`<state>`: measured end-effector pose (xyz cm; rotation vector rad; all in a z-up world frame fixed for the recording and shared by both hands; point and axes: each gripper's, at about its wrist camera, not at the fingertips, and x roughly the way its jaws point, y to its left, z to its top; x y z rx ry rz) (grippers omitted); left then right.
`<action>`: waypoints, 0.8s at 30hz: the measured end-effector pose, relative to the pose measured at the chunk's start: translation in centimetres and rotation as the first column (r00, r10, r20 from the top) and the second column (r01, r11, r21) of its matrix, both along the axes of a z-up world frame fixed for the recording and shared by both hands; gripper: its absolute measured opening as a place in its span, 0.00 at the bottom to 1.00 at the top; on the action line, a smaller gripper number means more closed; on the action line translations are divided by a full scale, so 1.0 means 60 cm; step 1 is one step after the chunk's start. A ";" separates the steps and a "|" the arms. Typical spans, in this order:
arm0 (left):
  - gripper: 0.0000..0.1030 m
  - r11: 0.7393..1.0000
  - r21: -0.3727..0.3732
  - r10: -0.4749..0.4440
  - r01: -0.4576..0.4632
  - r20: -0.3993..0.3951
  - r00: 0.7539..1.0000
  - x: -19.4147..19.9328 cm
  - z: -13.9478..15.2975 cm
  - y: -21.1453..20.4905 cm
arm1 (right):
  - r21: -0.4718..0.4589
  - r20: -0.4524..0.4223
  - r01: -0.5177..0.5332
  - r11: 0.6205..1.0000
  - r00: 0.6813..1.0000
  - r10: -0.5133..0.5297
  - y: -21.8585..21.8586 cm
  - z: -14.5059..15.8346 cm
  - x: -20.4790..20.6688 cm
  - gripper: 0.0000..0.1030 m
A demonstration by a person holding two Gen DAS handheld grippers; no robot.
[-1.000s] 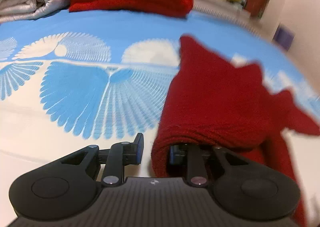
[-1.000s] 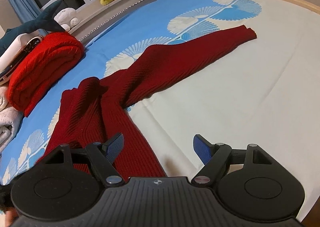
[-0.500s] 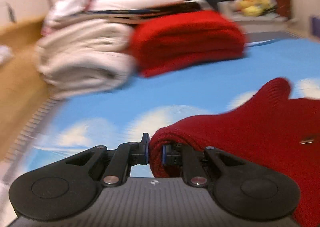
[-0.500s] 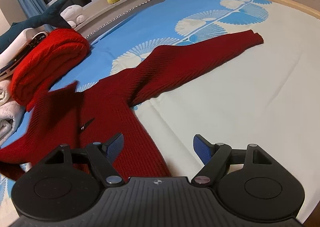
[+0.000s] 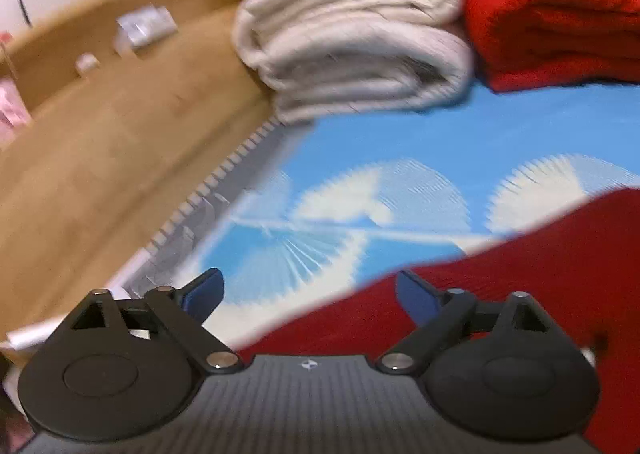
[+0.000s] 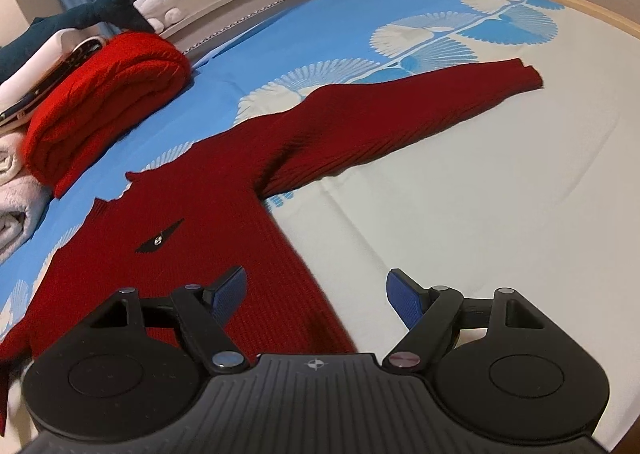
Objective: Fold small clothes
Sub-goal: 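Open the left gripper to release the sweater, then grasp the hem with both grippers and pull the sweater taut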
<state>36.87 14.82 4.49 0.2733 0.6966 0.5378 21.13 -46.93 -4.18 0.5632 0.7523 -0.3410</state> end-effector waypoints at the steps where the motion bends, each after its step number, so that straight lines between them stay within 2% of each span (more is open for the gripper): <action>1: 0.95 0.999 -0.031 -0.016 0.016 0.002 1.000 -0.017 -0.005 -0.009 | 0.001 -0.001 -0.009 1.000 1.000 0.009 0.001 0.000 0.001 0.77; 5: 0.98 0.979 -0.183 -0.088 0.086 0.000 0.996 -0.090 -0.021 -0.041 | 0.011 -0.013 -0.054 0.998 0.998 0.054 0.000 -0.007 0.000 0.78; 7: 0.99 0.955 -0.270 -0.131 0.127 0.003 0.991 -0.137 -0.031 -0.060 | 0.021 -0.026 -0.079 0.997 0.996 0.080 -0.001 -0.013 -0.003 0.78; 10: 1.00 0.919 -0.360 -0.177 0.161 -0.013 0.984 -0.212 -0.053 -0.085 | 0.069 -0.064 -0.130 0.989 0.989 0.135 -0.008 -0.030 -0.010 0.79; 13: 1.00 0.891 -0.427 -0.207 0.153 -0.083 0.975 -0.279 -0.100 -0.096 | 0.137 -0.115 -0.175 0.975 0.975 0.192 -0.016 -0.055 -0.030 0.79; 16: 1.00 0.880 -0.456 -0.218 0.136 -0.131 0.967 -0.334 -0.140 -0.095 | 0.170 -0.146 -0.213 0.962 0.960 0.238 -0.014 -0.070 -0.057 0.79; 18: 1.00 0.862 -0.496 -0.220 0.106 -0.176 0.959 -0.354 -0.163 -0.090 | 0.169 -0.164 -0.245 0.955 0.948 0.273 -0.008 -0.080 -0.074 0.79; 21: 0.98 0.813 -0.576 -0.246 0.086 -0.206 0.947 -0.379 -0.183 -0.087 | 0.102 -0.166 -0.321 0.941 0.928 0.335 0.014 -0.083 -0.092 0.79; 22: 0.96 0.811 -0.578 -0.245 0.092 -0.194 0.950 -0.387 -0.182 -0.089 | 0.081 -0.176 -0.345 0.935 0.918 0.354 0.023 -0.084 -0.097 0.79; 23: 0.83 0.812 -0.574 -0.249 0.106 -0.176 0.952 -0.398 -0.179 -0.094 | 0.070 -0.183 -0.364 0.929 0.911 0.371 0.033 -0.083 -0.103 0.79; 24: 0.63 0.806 -0.576 -0.272 0.138 -0.154 0.950 -0.409 -0.175 -0.100 | 0.072 -0.185 -0.386 0.920 0.901 0.392 0.045 -0.081 -0.112 0.78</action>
